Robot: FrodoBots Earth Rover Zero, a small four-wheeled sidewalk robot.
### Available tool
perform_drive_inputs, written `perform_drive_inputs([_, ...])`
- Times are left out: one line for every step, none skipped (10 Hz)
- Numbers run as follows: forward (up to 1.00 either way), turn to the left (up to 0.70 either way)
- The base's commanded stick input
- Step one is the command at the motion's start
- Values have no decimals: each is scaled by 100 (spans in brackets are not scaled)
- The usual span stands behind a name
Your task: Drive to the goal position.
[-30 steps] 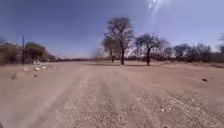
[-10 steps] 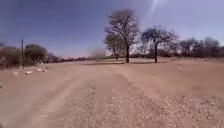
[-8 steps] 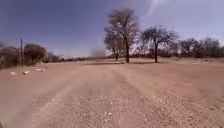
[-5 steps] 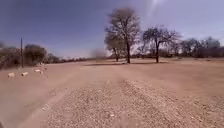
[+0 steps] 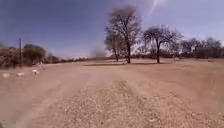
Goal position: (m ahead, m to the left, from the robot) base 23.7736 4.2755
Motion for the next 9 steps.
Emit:
perform_drive_inputs([100,0])
perform_drive_inputs([100,0])
perform_drive_inputs([100,0])
perform_drive_inputs([100,0])
perform_drive_inputs([100,0])
perform_drive_inputs([100,0])
perform_drive_inputs([100,0])
perform_drive_inputs([100,0])
perform_drive_inputs([100,0])
